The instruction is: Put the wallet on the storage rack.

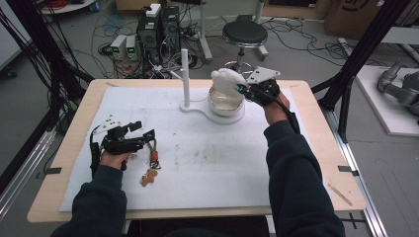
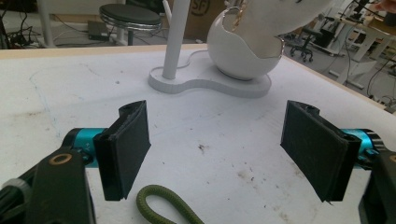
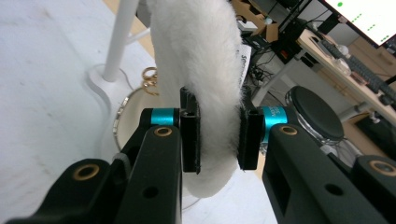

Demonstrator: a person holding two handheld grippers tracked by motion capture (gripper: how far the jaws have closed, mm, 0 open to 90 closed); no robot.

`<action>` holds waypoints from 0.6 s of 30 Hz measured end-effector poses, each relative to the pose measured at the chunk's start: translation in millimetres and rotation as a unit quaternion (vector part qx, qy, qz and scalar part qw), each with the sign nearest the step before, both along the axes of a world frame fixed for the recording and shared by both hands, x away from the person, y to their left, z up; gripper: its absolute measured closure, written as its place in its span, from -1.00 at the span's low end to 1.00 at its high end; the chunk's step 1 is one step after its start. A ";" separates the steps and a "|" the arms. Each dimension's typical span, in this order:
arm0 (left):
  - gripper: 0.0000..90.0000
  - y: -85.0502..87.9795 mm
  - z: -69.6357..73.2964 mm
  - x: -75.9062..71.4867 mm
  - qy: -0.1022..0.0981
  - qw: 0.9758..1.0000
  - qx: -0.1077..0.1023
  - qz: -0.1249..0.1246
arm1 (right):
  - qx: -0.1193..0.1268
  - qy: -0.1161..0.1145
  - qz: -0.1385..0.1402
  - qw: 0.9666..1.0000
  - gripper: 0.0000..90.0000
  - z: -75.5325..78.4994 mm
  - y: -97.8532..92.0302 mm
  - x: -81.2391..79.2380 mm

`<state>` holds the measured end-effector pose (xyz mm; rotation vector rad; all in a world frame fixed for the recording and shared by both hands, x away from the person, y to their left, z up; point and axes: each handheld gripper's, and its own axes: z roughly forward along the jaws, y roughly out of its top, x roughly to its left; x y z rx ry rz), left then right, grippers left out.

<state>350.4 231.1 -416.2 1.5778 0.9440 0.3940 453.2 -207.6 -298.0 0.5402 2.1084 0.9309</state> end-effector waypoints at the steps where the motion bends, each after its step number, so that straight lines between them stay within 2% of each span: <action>1: -0.48 0.1 -0.3 0.1 0.001 1.000 -0.001 -0.001 | -0.004 -0.002 0.002 1.000 0.69 -2.6 0.7 3.2; 2: -0.48 0.1 -0.4 0.2 0.001 1.000 -0.002 -0.001 | -0.015 0.005 0.005 1.000 0.69 -8.2 2.7 8.4; 3: -0.48 0.2 -0.6 0.3 0.002 1.000 -0.002 -0.001 | -0.015 0.005 0.005 1.000 0.69 -8.2 2.7 8.4; 6: -0.48 0.3 -0.9 0.4 0.003 1.000 -0.004 -0.001 | -0.043 0.007 0.018 0.999 0.69 -19.7 8.3 17.2; 12: -0.48 0.2 -1.4 0.5 0.006 1.000 -0.004 -0.001 | -0.057 0.010 0.042 0.997 0.69 -32.0 13.1 27.5; 14: -0.48 0.3 -1.6 0.4 0.006 1.000 -0.005 -0.002 | -0.063 0.017 0.042 0.997 0.69 -38.3 13.0 33.0; 15: -0.48 0.3 -1.6 0.3 0.007 1.000 -0.005 -0.002 | -0.068 0.030 0.041 0.996 0.69 -43.9 12.7 37.8; 16: -0.48 0.4 -1.7 0.3 0.007 1.000 -0.005 -0.003 | -0.068 0.030 0.041 0.996 0.69 -43.9 12.7 37.8; 18: -0.48 0.7 -1.9 0.5 0.007 1.000 -0.004 -0.003 | -0.065 0.038 0.025 0.997 0.56 -49.9 14.0 40.2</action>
